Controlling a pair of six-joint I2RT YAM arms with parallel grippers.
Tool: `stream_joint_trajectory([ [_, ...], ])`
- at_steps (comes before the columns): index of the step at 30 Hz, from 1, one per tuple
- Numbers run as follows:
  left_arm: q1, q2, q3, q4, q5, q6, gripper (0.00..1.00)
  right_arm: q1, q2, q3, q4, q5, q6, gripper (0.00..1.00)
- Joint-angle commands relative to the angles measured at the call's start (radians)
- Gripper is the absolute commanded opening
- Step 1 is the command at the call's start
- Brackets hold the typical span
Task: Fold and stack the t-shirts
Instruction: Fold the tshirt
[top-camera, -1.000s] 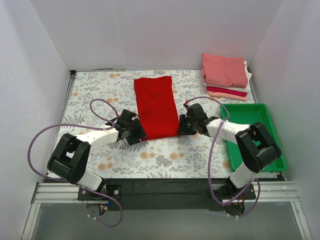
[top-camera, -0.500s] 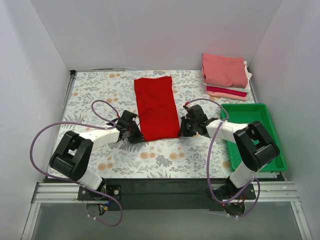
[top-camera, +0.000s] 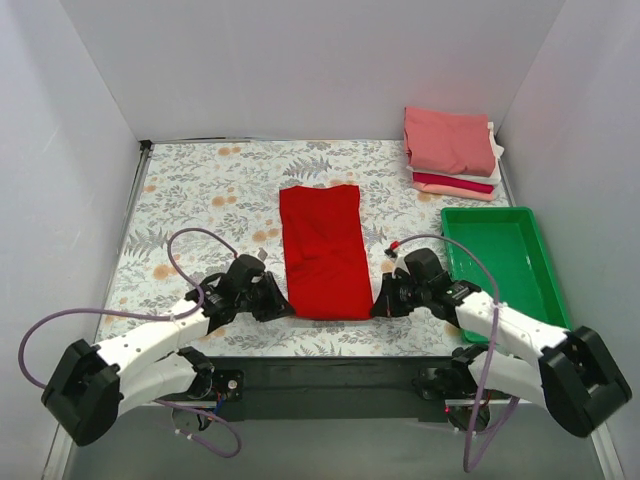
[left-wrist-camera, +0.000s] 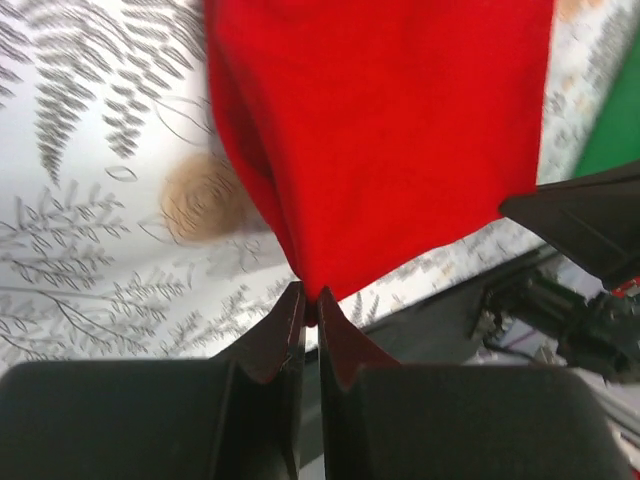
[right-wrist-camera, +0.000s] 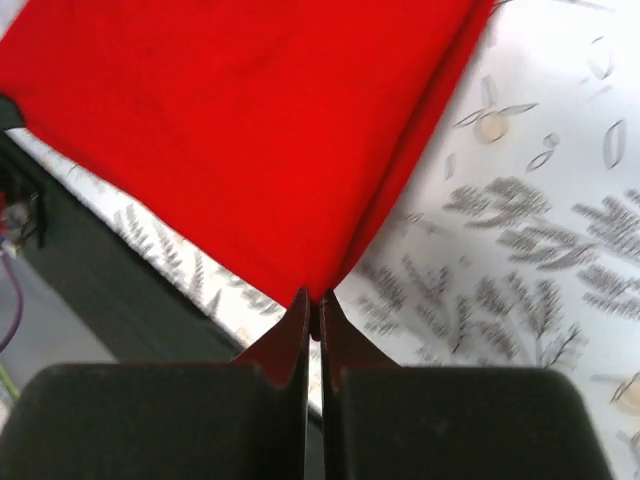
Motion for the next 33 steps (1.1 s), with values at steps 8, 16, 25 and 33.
stream_joint_trajectory([
  [8,-0.036,-0.138,0.107,-0.030,0.052,0.043,0.00,0.014,-0.310,0.125,-0.242,-0.009,-0.018,0.01],
  [16,-0.033,0.026,0.311,-0.059,-0.110,0.033,0.00,0.009,-0.166,0.333,-0.242,0.134,-0.083,0.01],
  [25,0.045,0.215,0.486,-0.105,-0.211,0.054,0.00,-0.074,0.032,0.560,-0.239,0.211,-0.136,0.01],
  [33,0.160,0.316,0.599,-0.096,-0.179,0.121,0.00,-0.170,0.207,0.700,-0.235,0.093,-0.181,0.01],
])
